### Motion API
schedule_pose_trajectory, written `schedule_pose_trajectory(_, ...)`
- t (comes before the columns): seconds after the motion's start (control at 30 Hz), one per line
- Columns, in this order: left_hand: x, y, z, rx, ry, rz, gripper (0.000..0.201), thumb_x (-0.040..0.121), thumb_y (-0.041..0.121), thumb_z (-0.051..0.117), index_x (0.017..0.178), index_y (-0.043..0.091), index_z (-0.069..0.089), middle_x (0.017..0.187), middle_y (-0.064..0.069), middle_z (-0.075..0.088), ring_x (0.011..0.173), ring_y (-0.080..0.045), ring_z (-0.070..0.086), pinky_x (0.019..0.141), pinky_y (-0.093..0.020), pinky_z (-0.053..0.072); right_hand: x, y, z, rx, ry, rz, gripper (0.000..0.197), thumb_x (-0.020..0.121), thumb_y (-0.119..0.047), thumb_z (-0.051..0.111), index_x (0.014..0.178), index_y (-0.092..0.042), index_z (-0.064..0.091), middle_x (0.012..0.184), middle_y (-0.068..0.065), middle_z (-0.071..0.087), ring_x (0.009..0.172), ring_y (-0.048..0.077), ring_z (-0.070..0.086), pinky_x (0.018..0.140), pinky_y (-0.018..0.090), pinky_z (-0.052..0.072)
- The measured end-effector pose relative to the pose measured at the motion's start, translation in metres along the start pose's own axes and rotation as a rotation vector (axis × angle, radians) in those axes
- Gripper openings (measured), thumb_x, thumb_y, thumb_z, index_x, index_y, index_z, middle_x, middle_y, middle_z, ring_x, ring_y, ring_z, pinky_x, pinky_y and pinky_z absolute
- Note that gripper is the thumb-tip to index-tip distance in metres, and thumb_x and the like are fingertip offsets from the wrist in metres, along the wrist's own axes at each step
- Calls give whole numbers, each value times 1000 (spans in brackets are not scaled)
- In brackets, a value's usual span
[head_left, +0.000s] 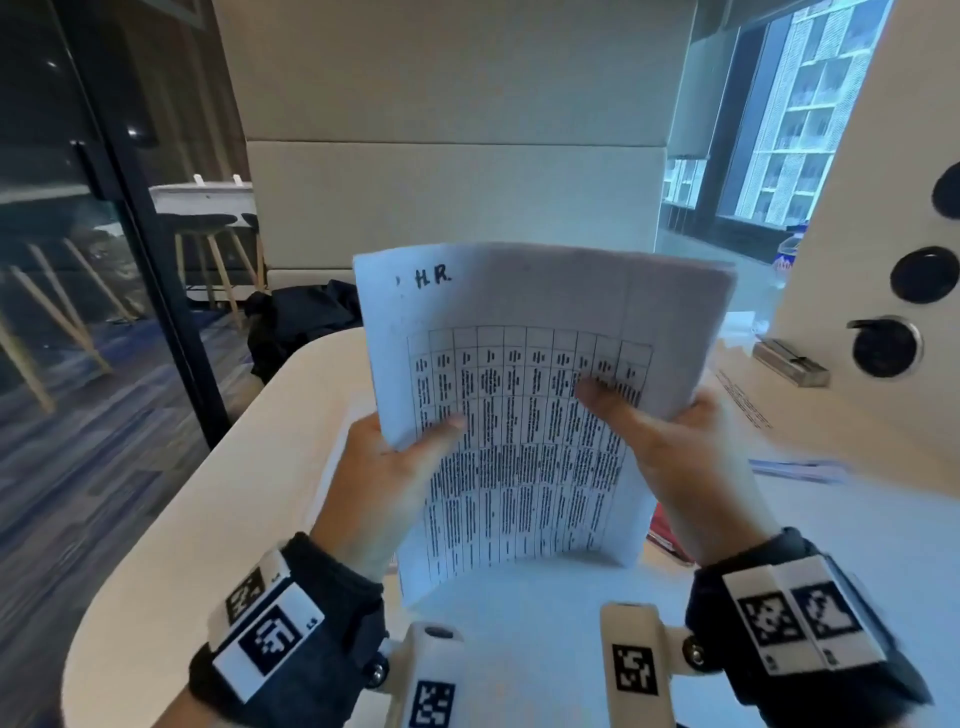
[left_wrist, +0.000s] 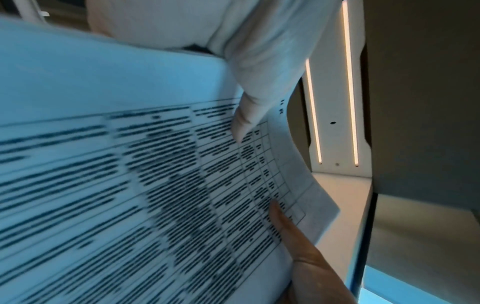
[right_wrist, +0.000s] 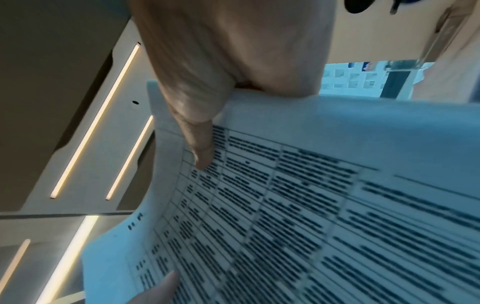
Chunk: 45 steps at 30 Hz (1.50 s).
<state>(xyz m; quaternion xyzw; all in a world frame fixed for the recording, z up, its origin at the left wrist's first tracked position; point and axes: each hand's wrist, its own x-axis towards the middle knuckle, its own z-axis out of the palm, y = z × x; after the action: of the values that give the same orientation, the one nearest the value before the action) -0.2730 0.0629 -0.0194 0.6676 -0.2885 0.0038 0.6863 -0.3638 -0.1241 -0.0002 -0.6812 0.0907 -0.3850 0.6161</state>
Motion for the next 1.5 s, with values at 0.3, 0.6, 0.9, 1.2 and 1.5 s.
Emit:
schedule_pose_trajectory(0.3,0,-32,-6,110,69,-92,54,78,52,63,83,-1,60,71,-5,35,64,-18,31,63,-32,26,14,26,-38,-737,-408,329,64,67,-37,84,122,-18,58,110,-11,67,95,6,63,78,23,48)
schedule_pose_trajectory(0.6,5,-43,-12,29,72,-131,44,73,62,68,82,20,60,86,-3,53,78,-16,47,76,-34,38,30,38,-61,-1620,-642,543,43,81,-38,72,113,-11,61,89,-4,62,81,14,59,66,22,44)
schedule_pose_trajectory(0.9,15,-26,-12,28,64,-206,7,93,28,61,87,28,64,93,0,65,87,-17,59,76,-25,43,57,29,-68,-617,-282,586,37,92,-34,57,80,1,63,61,13,66,49,26,58,52,33,47)
schedule_pose_trajectory(1.2,-10,-31,-5,-49,-80,-289,36,91,51,50,98,19,65,82,11,56,75,3,50,84,-22,38,67,-58,6,89,120,-533,22,99,-29,43,110,-12,36,88,1,62,64,16,55,59,34,50)
schedule_pose_trajectory(1.5,-18,-16,6,-36,-262,-253,86,76,72,58,96,-11,52,85,-29,59,72,-45,54,83,-56,51,60,-63,61,194,122,-451,11,93,-22,34,97,-13,40,86,11,60,72,19,59,61,33,51)
